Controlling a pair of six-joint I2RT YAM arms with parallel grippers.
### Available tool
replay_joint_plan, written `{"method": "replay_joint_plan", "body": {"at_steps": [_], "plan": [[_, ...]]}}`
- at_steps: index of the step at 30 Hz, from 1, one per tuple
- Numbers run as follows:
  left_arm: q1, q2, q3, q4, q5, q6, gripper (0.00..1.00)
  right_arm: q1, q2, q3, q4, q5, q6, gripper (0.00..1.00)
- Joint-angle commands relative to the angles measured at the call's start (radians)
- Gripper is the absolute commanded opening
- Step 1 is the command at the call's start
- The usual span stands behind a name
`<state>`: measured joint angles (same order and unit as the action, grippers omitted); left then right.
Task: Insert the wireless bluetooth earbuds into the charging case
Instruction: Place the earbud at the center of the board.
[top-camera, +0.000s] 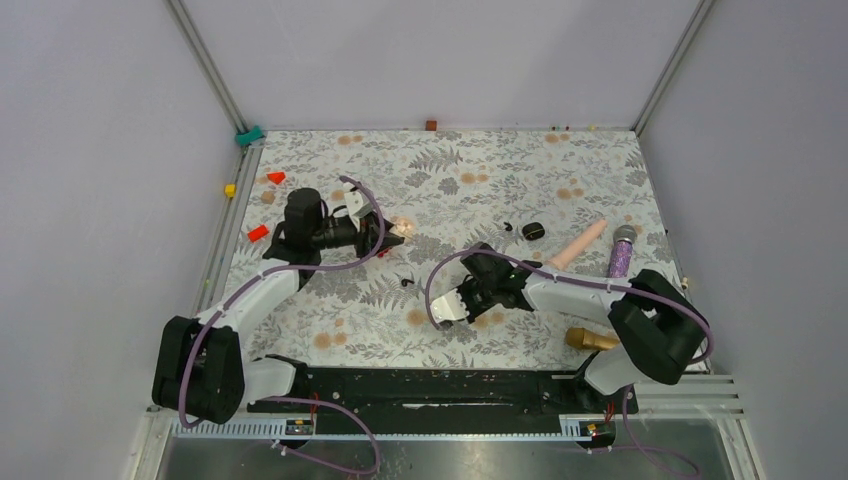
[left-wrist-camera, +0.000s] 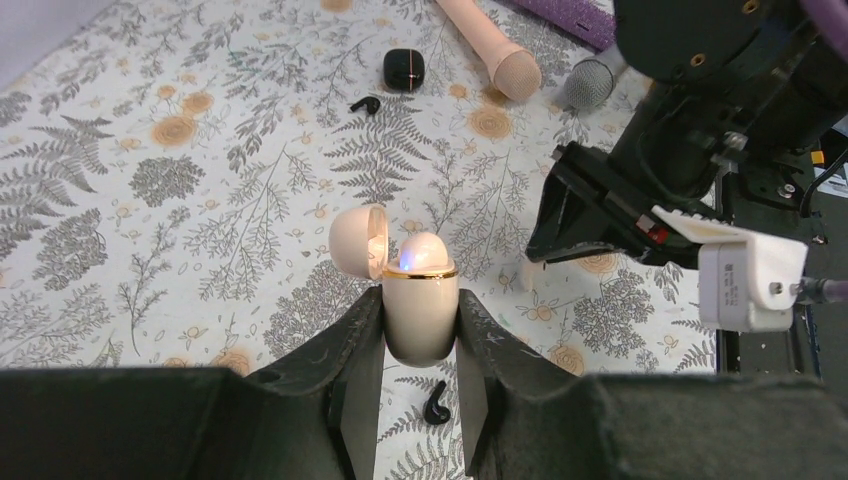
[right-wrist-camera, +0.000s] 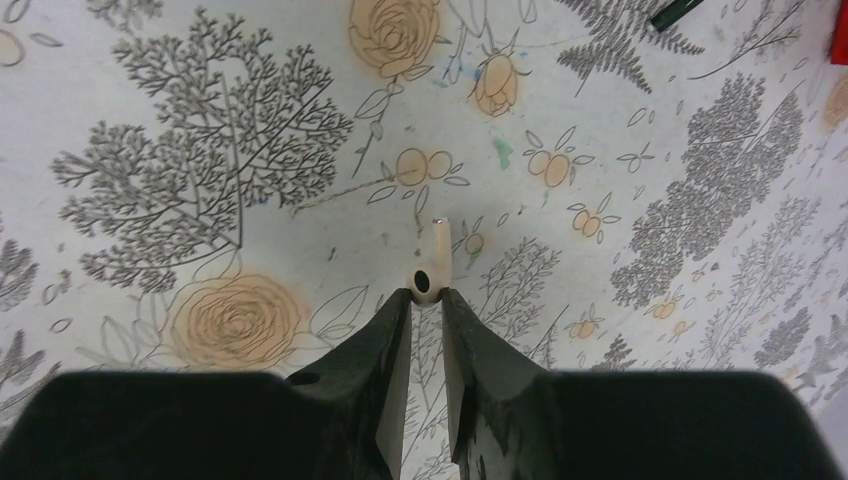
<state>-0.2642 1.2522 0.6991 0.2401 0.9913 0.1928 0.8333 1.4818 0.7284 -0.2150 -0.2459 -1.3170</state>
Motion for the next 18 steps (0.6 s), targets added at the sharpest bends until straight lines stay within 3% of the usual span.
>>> {"method": "replay_joint_plan", "body": {"at_steps": [1,11,18], "plan": [[0.009,-0.05,-0.01,0.078,0.036,-0.019,0.0,0.009,0.037,-0.002,0.103,0.018,-0.038,0.25],[0.011,-0.066,-0.027,0.14,0.044,-0.072,0.0,0.009,0.063,0.003,0.115,0.079,-0.025,0.47],[0.01,-0.085,-0.036,0.146,0.048,-0.079,0.0,0.002,0.004,0.052,0.001,0.034,0.161,0.59]]}}
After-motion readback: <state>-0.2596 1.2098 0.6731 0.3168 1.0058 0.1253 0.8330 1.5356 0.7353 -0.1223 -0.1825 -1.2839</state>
